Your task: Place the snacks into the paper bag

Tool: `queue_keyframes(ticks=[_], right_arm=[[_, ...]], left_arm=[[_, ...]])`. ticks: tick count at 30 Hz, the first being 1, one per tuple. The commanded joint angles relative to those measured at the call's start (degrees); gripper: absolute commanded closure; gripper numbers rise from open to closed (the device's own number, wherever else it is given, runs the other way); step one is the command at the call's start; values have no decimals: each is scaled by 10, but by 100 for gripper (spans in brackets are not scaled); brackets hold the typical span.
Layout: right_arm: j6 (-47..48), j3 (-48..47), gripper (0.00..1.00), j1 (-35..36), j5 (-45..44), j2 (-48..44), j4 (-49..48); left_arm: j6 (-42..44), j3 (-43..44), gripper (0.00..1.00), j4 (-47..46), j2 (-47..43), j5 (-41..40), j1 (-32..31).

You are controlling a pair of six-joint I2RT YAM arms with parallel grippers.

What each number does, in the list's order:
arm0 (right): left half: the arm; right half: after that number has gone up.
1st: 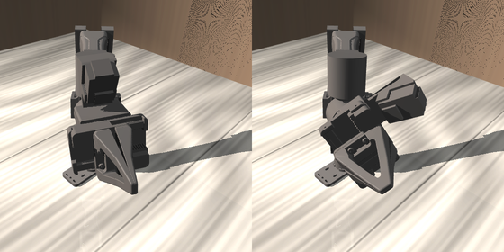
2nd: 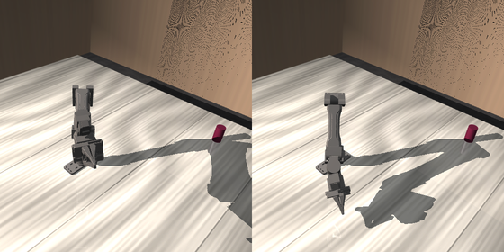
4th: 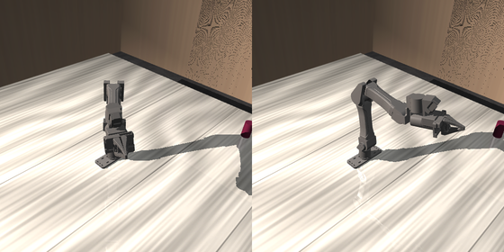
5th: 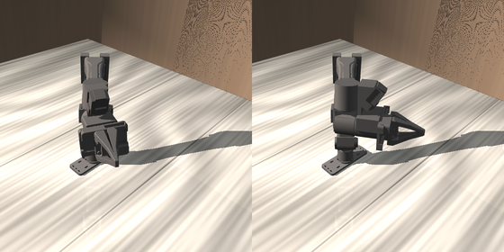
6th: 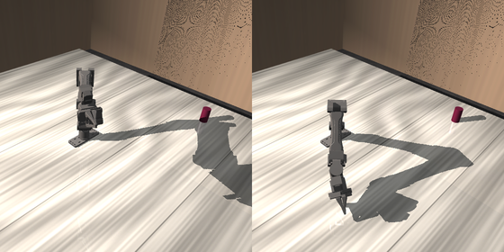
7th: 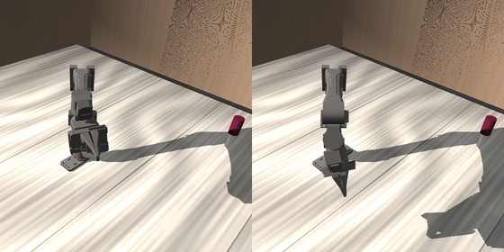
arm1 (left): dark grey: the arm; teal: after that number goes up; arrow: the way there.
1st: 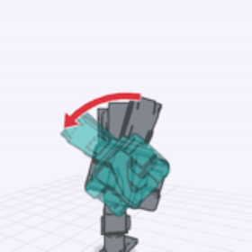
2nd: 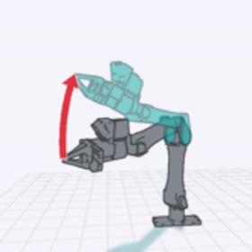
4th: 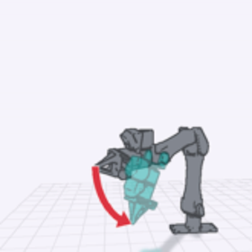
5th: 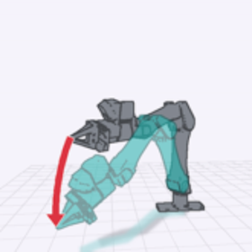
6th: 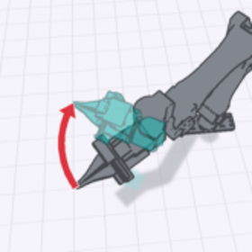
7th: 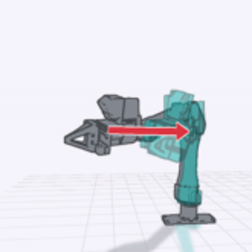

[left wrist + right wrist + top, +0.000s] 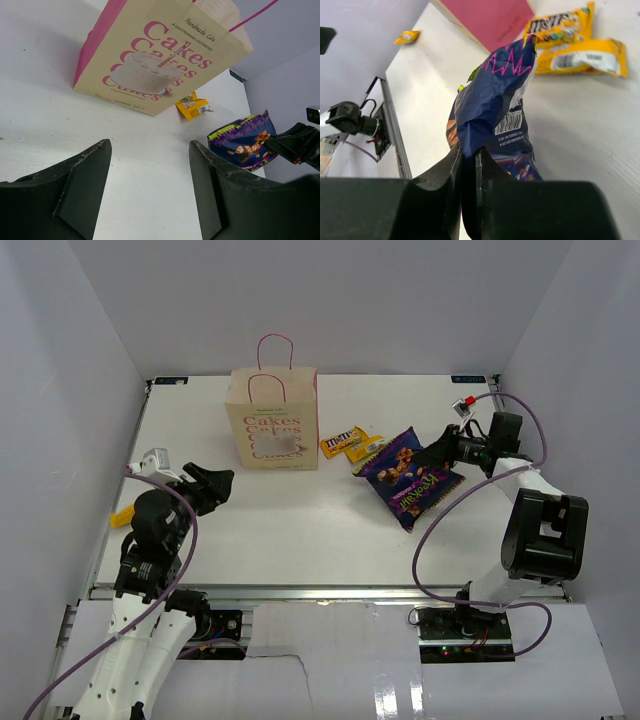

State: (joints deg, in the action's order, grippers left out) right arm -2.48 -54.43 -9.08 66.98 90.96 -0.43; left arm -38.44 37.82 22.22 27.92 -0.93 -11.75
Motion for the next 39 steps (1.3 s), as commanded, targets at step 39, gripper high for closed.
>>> queue_keyframes(ticks=[39], right_arm=[[-228, -839, 92, 303, -229, 275, -282]], left_arm=[[-51, -1, 26, 3, -30, 6, 2]])
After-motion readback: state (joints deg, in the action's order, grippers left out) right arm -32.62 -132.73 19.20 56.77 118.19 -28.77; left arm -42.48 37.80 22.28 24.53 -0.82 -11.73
